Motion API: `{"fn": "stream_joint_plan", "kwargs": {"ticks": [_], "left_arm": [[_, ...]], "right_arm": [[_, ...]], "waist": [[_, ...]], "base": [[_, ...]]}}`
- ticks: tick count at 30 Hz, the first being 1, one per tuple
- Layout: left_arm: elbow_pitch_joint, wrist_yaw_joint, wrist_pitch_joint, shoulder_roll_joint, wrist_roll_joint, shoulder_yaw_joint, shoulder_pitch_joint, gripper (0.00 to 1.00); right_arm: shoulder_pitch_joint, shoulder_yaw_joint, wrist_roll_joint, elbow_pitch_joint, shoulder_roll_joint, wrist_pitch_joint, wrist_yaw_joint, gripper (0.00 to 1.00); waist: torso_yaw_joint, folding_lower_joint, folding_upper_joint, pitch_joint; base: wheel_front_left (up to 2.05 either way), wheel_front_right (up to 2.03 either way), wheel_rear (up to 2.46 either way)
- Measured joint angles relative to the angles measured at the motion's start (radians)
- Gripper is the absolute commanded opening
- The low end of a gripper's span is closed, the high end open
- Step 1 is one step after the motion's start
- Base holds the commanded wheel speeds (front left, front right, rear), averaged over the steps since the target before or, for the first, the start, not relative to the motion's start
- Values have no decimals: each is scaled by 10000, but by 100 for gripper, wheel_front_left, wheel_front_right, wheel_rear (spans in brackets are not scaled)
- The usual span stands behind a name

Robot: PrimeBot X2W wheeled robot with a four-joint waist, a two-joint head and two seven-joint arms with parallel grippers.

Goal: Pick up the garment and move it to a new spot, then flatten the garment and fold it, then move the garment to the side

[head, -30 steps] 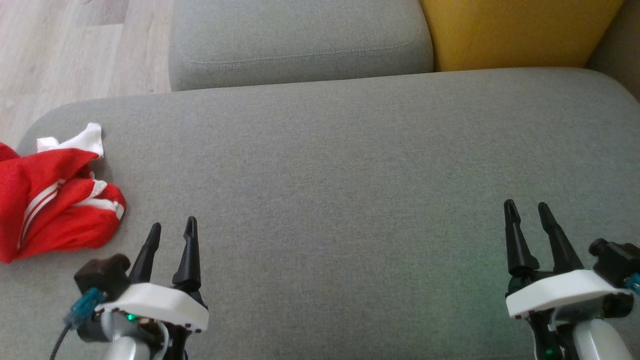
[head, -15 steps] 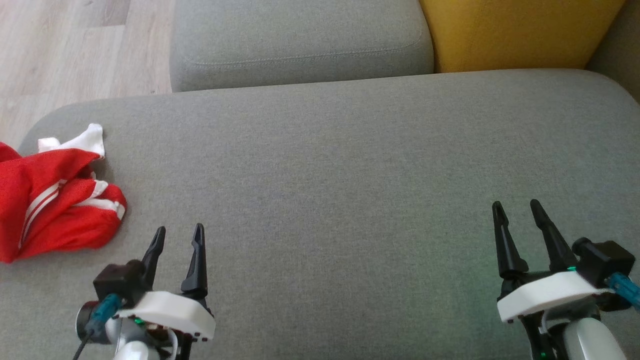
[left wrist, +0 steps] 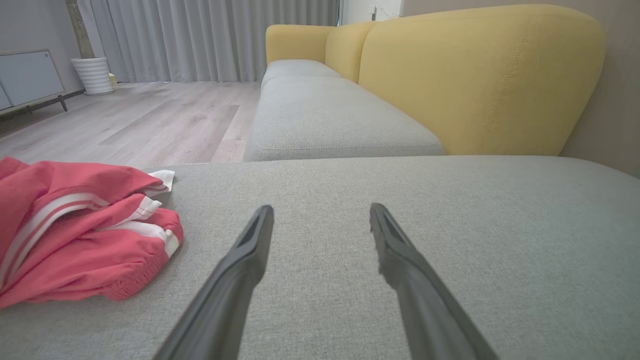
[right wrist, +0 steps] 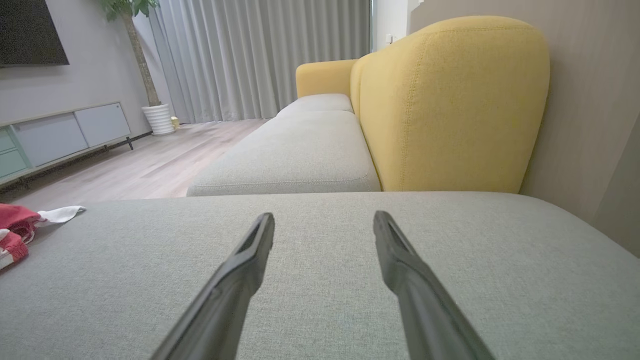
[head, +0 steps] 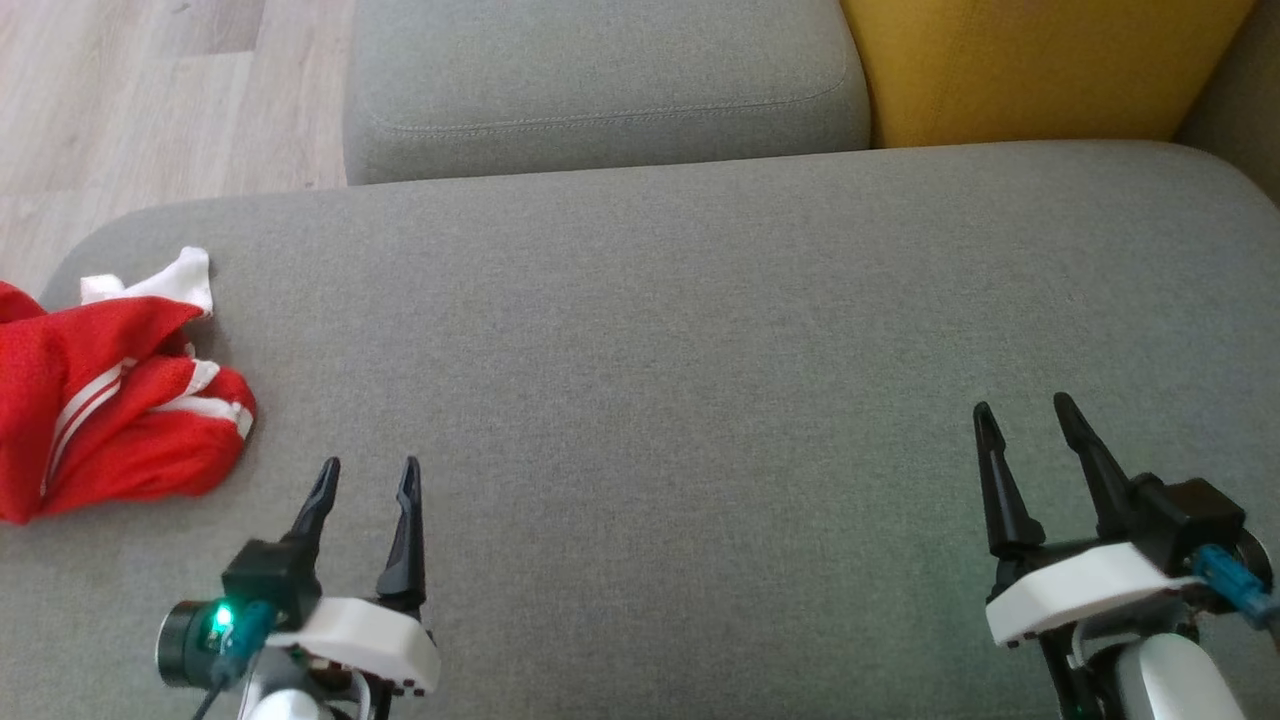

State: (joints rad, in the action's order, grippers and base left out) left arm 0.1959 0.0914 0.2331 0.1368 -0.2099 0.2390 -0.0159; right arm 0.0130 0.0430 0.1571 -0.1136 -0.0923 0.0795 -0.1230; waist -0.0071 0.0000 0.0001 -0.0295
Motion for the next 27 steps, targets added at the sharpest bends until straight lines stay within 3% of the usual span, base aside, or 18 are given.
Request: {"fn": "stream_joint_plan", "kwargs": {"ticks": [7, 27], "left_arm": [[100, 52, 153, -2, 508, 88, 2, 100], [362, -35, 153, -92, 190, 21, 4, 100]], "right_arm": [[10, -61, -662, 136, 79, 8, 0, 100], [88, -322, -426, 56, 232, 12, 0, 100]], "waist": [[28, 0, 0, 4], [65, 0, 0, 15]], "base": [[0, 0, 0], [0, 0, 0]]}}
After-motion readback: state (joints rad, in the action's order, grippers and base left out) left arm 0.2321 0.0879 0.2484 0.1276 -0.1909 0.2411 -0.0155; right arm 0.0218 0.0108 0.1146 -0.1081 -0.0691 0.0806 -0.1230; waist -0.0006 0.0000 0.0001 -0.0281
